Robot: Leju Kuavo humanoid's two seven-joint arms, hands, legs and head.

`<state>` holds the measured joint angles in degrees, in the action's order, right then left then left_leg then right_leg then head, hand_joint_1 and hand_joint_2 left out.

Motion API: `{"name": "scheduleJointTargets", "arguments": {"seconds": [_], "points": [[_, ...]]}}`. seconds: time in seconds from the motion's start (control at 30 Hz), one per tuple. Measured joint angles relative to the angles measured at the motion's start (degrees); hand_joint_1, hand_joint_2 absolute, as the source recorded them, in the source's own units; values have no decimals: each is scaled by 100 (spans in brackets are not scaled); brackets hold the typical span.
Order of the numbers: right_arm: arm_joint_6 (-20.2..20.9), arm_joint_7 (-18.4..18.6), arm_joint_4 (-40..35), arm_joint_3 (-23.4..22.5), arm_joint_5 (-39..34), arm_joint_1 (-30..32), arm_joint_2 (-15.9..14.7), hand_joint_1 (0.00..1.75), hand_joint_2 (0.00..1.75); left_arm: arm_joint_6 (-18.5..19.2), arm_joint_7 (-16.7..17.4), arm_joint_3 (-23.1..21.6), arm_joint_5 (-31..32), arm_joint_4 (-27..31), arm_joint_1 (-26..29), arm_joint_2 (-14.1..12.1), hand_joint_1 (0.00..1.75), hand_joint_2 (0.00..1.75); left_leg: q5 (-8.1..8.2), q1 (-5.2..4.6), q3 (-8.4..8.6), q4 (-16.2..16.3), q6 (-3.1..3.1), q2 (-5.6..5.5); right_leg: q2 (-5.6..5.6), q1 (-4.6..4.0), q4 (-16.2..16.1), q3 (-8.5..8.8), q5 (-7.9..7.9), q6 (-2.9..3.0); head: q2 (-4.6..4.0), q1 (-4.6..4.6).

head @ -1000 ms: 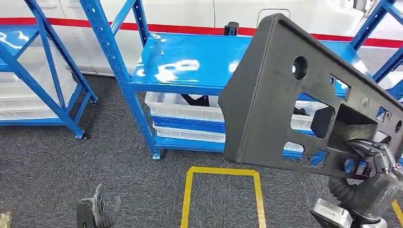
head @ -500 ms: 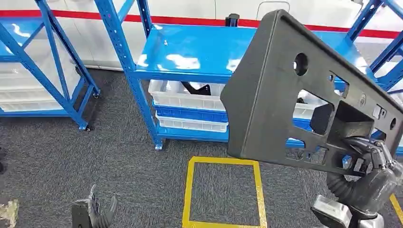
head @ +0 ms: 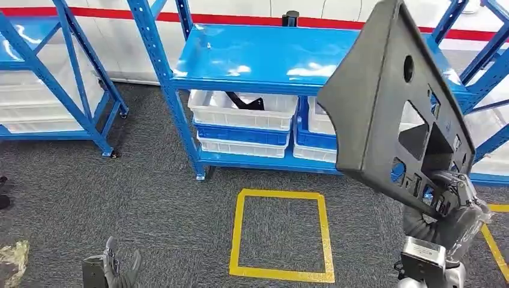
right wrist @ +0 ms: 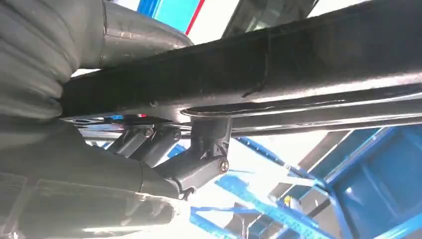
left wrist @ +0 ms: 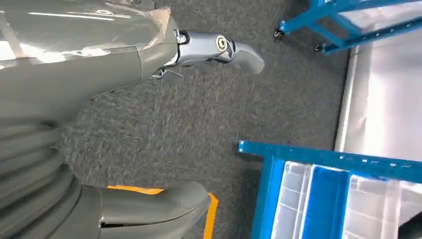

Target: Take the parts from the cabinet and place them on the table.

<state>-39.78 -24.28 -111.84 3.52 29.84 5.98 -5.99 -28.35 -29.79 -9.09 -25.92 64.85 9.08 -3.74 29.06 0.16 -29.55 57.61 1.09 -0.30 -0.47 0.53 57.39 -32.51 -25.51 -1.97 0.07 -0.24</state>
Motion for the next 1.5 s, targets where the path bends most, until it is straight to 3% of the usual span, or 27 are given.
{"name": "scheduleJointTargets", "arguments": {"seconds": [0.07, 0.1, 0.2, 0.23, 0.27, 0.33, 0.4, 0.43, 0.47, 0.57, 0.6, 0.67, 0.73, 0.77, 0.83, 0.9, 0.93, 0.97, 1.07, 1.1, 1.17, 1.23, 1.3, 1.37, 1.43, 1.47, 1.5], "points": [[-2, 9, 11, 35, -5, 9, -15, 169, 175, 68, -4, 41, 22, 0, -12, 2, 0, 175, -76, -11, -52, -35, 103, 11, 5, -3, -22, -35, 73, -107, 0, 7], [-2, 11, 13, 37, -4, 9, -28, 169, 175, 87, -7, 42, 31, 0, -25, 20, 0, 175, -147, 37, -68, -84, 171, 43, 15, 0, 54, -96, 4, -113, 0, 0], [-2, 35, 13, 53, 6, 23, -52, 169, 175, 164, -7, 72, 77, 0, -36, 33, 0, 175, -270, 32, -237, -89, 225, 48, 31, 5, 1008, -487, -652, -15, 0, 67], [0, 46, 15, 61, 6, 50, -59, 169, 175, 188, -9, 77, 101, 0, -38, 33, 0, 175, -328, 28, -319, -85, 226, 53, 31, 6, 1538, -654, -885, -14, 0, 61], [0, 52, 15, 68, 6, 79, -66, 169, 175, 199, -11, 77, 120, 0, -38, 35, 0, 175, -372, 29, -377, -83, 219, 58, 31, 8, 1773, -692, -946, -51, 0, 68], [0, 81, 13, 70, -4, 125, -76, 169, 175, 236, -17, 77, 138, 0, -39, 35, 0, 175, -453, 33, -478, -79, 196, 62, 29, 27, 1468, -395, -752, -176, 0, 70], [-2, 83, 5, 70, -11, 173, -81, 169, 175, 249, -17, 77, 142, 0, -45, 37, 0, 175, -527, 43, -545, -72, 144, 60, 26, 61, 308, 359, -431, -283, 0, 70], [-2, 87, -2, 70, -15, 181, -81, 169, 175, 249, -17, 77, 142, 2, -48, 35, 0, 175, -557, 34, -566, -66, 104, 58, 29, 69, -140, 590, -531, -240, 0, 74], [-2, 90, -4, 70, -18, 203, -83, 169, 175, 249, -17, 79, 142, 7, -59, 35, 0, 175, -599, 13, -591, -63, 66, 54, 73, -2, -181, 668, -490, -154, 0, 56], [-2, 98, -11, 59, -29, 272, -98, 169, 175, 249, -22, 79, 142, 11, -67, 31, 0, 175, -685, 8, -598, -65, -27, 44, 69, 0, -128, 520, -457, -86, 0, 43], [-2, 98, -13, 59, -31, 277, -98, 169, 175, 249, -22, 74, 142, 11, -65, 31, 0, 175, -645, 33, -628, -38, -56, 42, 61, 81, -149, 484, -403, 1, 0, 48], [-2, 98, -20, 59, -29, 280, -101, 169, 175, 254, -20, 72, 142, 11, -69, 31, 0, 175, -87, 49, -795, 416, -100, 41, 47, 58, -143, 440, -319, 134, 0, 39], [-2, 98, -20, 59, -33, 288, -98, 169, 175, 254, -20, 74, 142, 11, -69, 22, 0, 175, 473, 48, -1096, 1350, -137, 36, 43, 21, -129, 324, -227, 194, 0, 30], [-2, 98, -20, 59, -33, 298, -98, 169, 175, 251, -20, 74, 142, 9, -68, 22, 0, 175, 576, 48, -1179, 1704, -139, 36, 43, 1, -115, 258, -185, 201, 0, 33], [-2, 98, -20, 59, -41, 321, -98, 169, 175, 247, -20, 74, 142, 9, -67, 24, 0, 175, 399, 47, -951, 1573, -102, 36, 45, -33, -86, 159, -142, 186, 0, 30], [-2, 92, -24, 51, -94, 357, -98, 169, 175, 245, -13, 74, 134, 11, -70, 22, 0, 175, 40, 27, -280, 606, -4, 23, 50, -66, -63, 117, -113, 176, 0, 24], [-2, 81, -39, 37, -109, 393, -98, 169, 175, 247, -13, 74, 134, 15, -76, 22, 0, 175, -9, 3, 28, 125, 77, -2, 47, -54, -53, 116, -106, 167, 0, 28], [-2, 65, -55, 20, -112, 423, -98, 169, 175, 247, -11, 74, 131, 33, -79, 15, 0, 175, 68, -11, 143, -60, 109, 10, 38, -102, -46, 80, -78, 121, 0, 46], [-2, 59, -109, 5, -123, 493, -92, 169, 175, 254, -11, 77, 129, 50, -80, 15, 0, 175, -19, -86, 85, -75, 149, 9, 25, -36, -54, 56, 3, 0, 0, 26], [-2, 57, -147, -6, -114, 544, -92, 169, 175, 256, -13, 79, 129, 70, -85, 17, 0, 175, -87, -68, 72, -158, 191, 16, 27, -77, -57, 50, 31, -43, 0, 30], [-4, 50, -216, -50, -85, 627, -92, 169, 175, 247, -15, 79, 131, 109, -118, 42, 0, 175, -219, -2, 20, -247, 246, 56, 47, -70, 298, -155, -313, -8, 0, 50], [-2, 52, -295, -148, -55, 753, -74, 169, 175, 230, -22, 111, 131, 168, -119, 42, 0, 175, -303, 1, -102, -245, 239, 68, 48, -16, 1170, -472, -781, 12, 0, 68], [-4, 52, -380, -229, -46, 925, -42, 169, 175, 240, -22, 175, 138, 225, -107, 42, 0, 175, -381, 6, -217, -234, 216, 77, 46, 31, 1714, -597, -941, -80, 0, 78], [-4, 44, -498, -325, -37, 1086, 2, 169, 175, 267, -9, 247, 208, 315, -94, 48, 0, 175, -450, 39, -331, -206, 164, 85, 43, 91, 1238, -217, -675, -279, 0, 74], [-2, 9, -579, -374, -68, 1180, 24, 169, 175, 297, 20, 333, 304, 398, -98, 61, 0, 175, -483, 65, -421, -119, 103, 85, 35, 157, 230, 424, -420, -433, 0, 78], [-2, -11, -586, -384, -77, 1189, 37, 169, 175, 315, 42, 405, 368, 461, -90, 63, 0, 175, -488, 33, -483, -68, 68, 87, 43, 170, -159, 653, -521, -439, 0, 103], [-2, -18, -599, -395, -81, 1236, 44, 169, 175, 354, 66, 464, 440, 501, -100, 101, 0, 175, -532, 22, -498, -53, 10, 81, 125, 85, -73, 602, -463, -332, 0, 80]]}}
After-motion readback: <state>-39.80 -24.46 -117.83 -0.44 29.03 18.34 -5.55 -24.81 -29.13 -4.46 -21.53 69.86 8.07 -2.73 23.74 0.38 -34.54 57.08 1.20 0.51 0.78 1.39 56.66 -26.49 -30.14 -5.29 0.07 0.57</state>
